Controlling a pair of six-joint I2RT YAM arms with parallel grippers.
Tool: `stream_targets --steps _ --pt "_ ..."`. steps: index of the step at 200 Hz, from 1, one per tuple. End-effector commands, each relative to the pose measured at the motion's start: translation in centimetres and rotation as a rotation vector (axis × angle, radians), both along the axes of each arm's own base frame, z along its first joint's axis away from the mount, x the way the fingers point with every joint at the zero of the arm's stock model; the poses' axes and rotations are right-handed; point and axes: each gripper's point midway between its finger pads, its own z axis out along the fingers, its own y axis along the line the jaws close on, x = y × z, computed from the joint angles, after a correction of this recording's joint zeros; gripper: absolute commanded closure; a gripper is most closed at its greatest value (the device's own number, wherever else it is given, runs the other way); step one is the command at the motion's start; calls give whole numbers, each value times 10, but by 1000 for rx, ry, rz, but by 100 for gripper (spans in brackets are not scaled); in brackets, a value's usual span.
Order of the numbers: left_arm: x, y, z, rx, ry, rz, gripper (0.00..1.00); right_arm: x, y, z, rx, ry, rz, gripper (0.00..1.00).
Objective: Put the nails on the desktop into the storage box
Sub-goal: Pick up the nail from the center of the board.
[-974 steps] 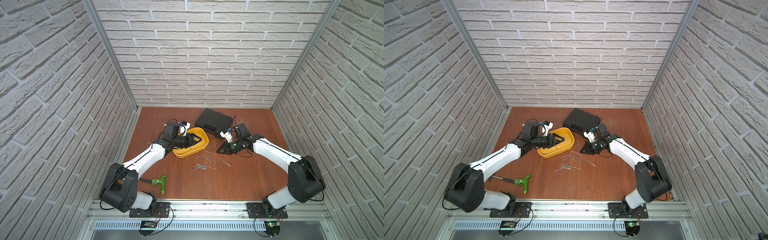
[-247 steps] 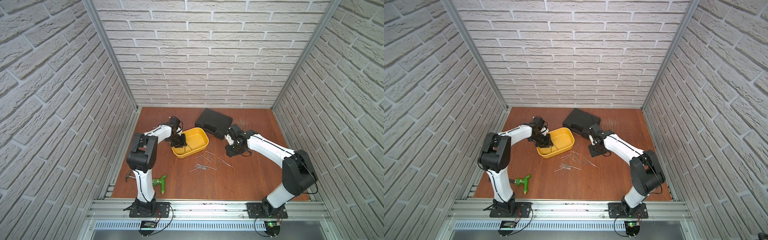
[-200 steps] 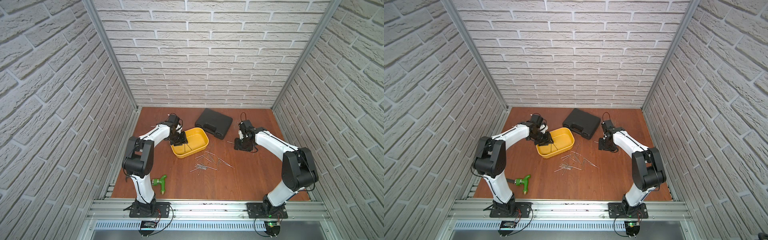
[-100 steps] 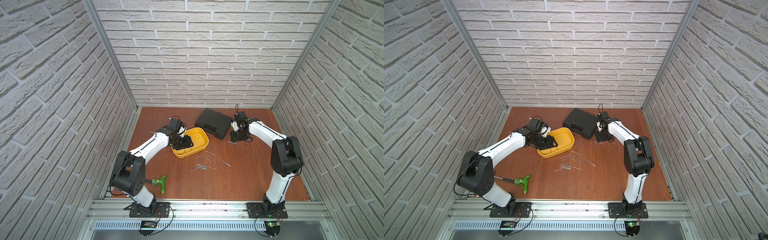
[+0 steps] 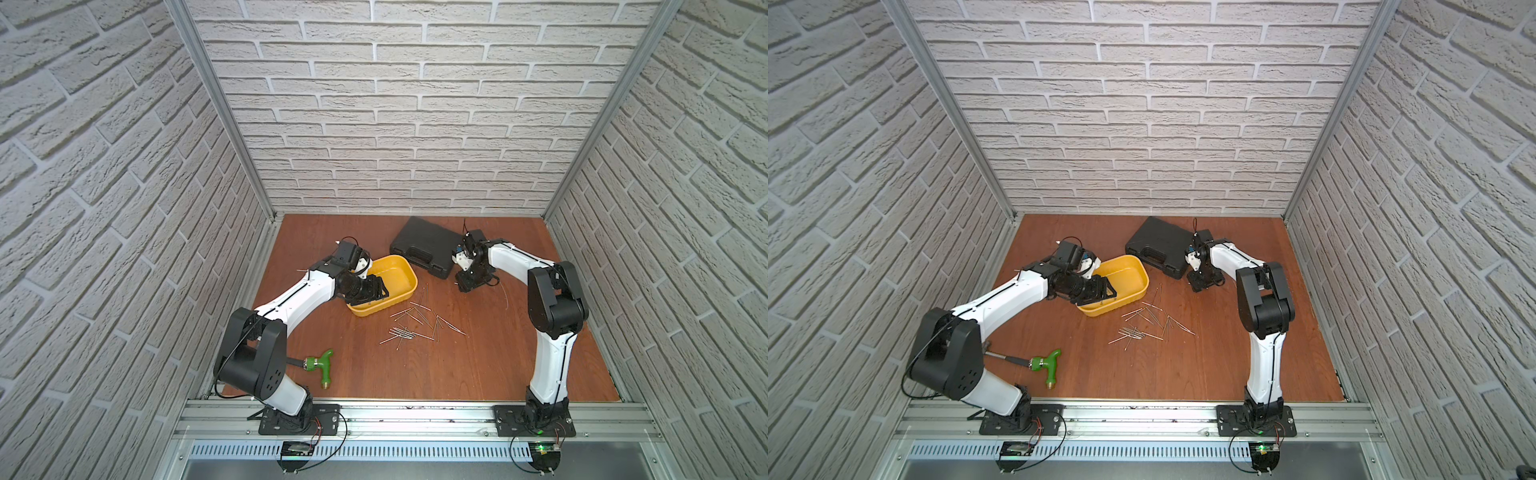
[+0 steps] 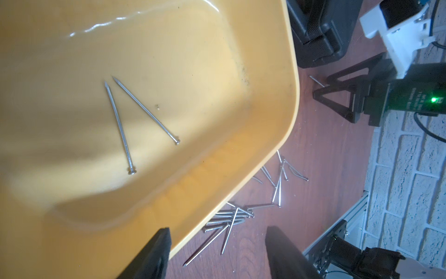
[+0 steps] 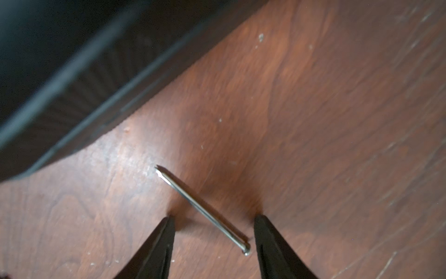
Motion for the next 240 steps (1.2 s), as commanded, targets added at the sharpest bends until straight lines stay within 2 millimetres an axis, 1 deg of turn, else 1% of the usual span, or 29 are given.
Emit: stream_targets --steps 1,18,36,51,62,79,88,98,127,129,131,151,162,177,195,213,240 --pt "0 -5 5 -30 -20 -11 32 1 1 -6 14 15 28 42" --pt "1 -6 5 -33 -22 -9 32 -5 4 -12 27 30 16 43" --pt "0 -7 5 -43 -19 -3 32 -14 2 -17 24 49 3 46" --pt "0 -7 5 -50 -19 2 32 -26 0 -22 4 72 2 49" --pt "-1 -7 5 -52 -16 3 32 -33 -2 -24 -12 82 -1 54" --pt "-1 -7 6 -54 -17 4 32 -44 -4 -27 -36 94 -10 64" --pt "-2 -7 6 -54 -16 2 32 -49 -5 -26 -46 92 -11 73" --pt "-2 -7 7 -54 -17 2 32 -53 -5 -25 -55 90 -7 81" --pt "-4 -7 10 -52 -18 -1 32 -66 -4 -31 -77 120 10 98" --pt "-4 -7 9 -52 -15 1 32 -64 -3 -23 -72 98 9 98" --pt "-4 -6 9 -51 -16 2 32 -64 -2 -21 -71 94 10 98" --pt "-5 -7 10 -55 -17 2 32 -70 7 -17 -43 88 8 98" --pt "-5 -8 11 -63 -20 5 32 -72 17 -11 17 77 -8 98" --pt "-6 -10 14 -84 -30 4 32 -72 32 4 124 30 -53 98" --pt "-5 -14 21 -121 -58 -2 31 -74 50 27 263 -38 -93 98" --pt "-2 -19 31 -183 -93 -5 28 -79 63 45 379 -73 -126 98" --pt "5 -27 48 -279 -147 -12 24 -86 76 64 498 -107 -151 98"
